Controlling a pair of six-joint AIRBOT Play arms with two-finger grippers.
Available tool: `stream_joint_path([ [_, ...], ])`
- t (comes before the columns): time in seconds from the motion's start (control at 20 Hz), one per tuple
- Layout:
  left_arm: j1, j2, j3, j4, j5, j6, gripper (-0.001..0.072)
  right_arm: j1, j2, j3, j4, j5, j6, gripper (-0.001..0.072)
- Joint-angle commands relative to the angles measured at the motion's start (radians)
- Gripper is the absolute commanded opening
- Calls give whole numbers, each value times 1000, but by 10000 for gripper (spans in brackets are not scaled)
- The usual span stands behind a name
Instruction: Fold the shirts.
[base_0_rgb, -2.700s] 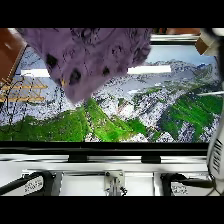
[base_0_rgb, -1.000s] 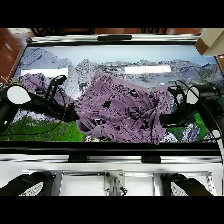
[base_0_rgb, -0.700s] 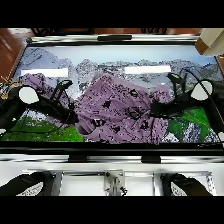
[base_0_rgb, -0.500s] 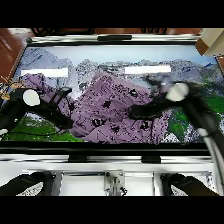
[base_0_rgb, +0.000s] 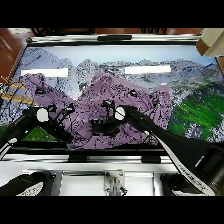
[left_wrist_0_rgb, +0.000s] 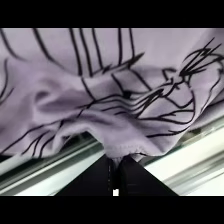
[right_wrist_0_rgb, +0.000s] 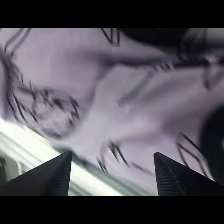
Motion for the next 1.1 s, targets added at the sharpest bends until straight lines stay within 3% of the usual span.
stream_joint_path([
  [0.0, 0, 0, -24, -73, 64, 23, 54, 26, -61, 1, 37, -118, 54, 633],
  [0.3, 0, 4, -24, -109, 62, 45, 55, 26, -108, 1, 32, -180, 145, 612],
  [0.35, 0, 7, -24, -109, 63, 45, 54, 26, -114, 1, 32, -180, 163, 515],
  [0.45, 0, 15, -24, -109, 63, 45, 55, 26, -121, 1, 32, -180, 203, 464],
  [0.55, 0, 24, -23, -109, 63, 45, 55, 26, -123, 1, 27, -187, 225, 162],
  [0.6, 0, 28, -23, -109, 63, 45, 55, 26, -122, 2, 34, -192, 222, 86],
  [0.9, 2, 65, -11, -109, 59, 44, 54, -34, 74, 6, -45, -39, -6, 74],
  [1.05, 2, 66, 39, -169, 60, 44, 55, -82, 256, 6, -109, 141, 2, 74],
])
